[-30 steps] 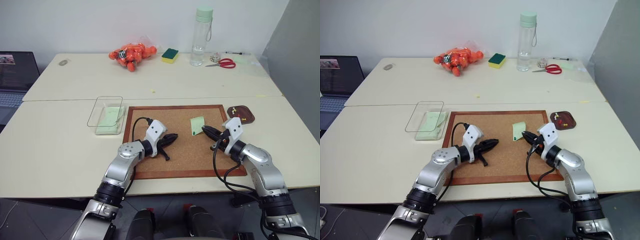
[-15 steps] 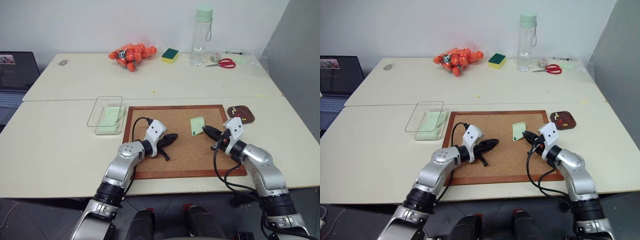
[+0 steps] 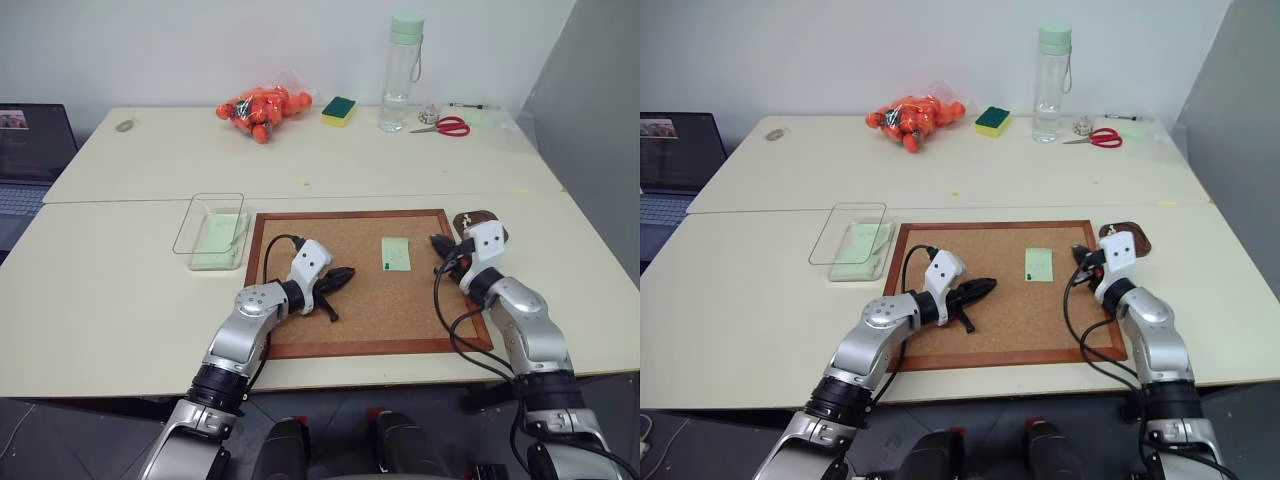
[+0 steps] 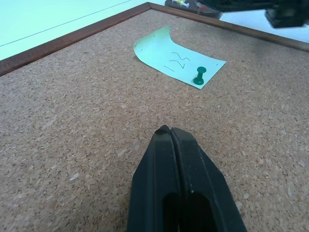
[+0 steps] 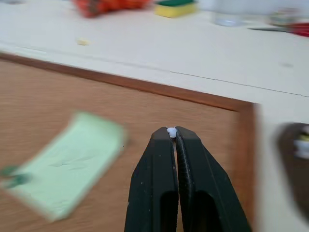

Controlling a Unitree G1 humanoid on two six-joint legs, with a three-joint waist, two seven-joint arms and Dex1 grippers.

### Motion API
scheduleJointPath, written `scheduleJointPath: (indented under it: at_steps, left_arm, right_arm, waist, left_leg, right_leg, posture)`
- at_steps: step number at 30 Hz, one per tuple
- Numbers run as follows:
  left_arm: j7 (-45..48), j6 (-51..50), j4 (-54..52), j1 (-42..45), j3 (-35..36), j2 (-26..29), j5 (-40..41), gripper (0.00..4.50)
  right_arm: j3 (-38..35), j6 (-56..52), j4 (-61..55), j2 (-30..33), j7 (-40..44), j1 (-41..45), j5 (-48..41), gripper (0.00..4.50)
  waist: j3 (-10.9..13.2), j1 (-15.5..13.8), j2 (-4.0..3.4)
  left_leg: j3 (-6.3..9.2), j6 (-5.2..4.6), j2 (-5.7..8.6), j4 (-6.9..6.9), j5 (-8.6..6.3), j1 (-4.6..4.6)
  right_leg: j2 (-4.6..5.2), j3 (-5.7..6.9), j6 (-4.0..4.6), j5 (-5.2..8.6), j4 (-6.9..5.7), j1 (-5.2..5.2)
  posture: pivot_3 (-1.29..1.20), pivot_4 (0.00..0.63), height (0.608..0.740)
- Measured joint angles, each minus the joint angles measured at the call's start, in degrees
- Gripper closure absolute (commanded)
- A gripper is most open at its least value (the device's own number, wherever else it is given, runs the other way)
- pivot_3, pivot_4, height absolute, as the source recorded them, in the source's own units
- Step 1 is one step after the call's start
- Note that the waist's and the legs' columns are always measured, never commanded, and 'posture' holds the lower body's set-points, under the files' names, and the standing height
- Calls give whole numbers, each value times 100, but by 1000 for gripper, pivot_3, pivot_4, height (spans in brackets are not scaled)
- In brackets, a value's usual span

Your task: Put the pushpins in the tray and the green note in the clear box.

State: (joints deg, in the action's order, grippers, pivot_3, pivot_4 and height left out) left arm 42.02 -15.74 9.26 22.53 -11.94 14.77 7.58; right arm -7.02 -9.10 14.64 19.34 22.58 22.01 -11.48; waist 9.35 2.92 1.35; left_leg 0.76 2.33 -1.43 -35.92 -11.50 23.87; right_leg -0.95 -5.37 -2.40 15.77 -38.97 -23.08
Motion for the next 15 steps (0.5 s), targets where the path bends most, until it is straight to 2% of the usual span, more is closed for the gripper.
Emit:
scheduleJointPath:
  at_steps: [5, 15]
  left_arm:
    - [5, 0, -5, -6, 1, 5, 0, 4500]
    - [4, -2, -43, -35, 0, 9, -1, 4500]
  right_arm:
    - [-224, 214, 867, 21, -611, 330, 243, 4457]
    - [-369, 631, 1723, 50, -1037, 803, 367, 4457]
  waist:
    - [0, 10, -1]
    - [-1, 31, -2]
  left_leg:
    - [-2, 0, 0, 0, 0, -1]
    - [-4, 0, -1, 0, 0, -1]
  right_leg:
    - [0, -4, 0, 0, 0, 0]
    - [0, -7, 1, 0, -1, 0]
  posture:
    - [0, 150, 740]
    - [0, 150, 740]
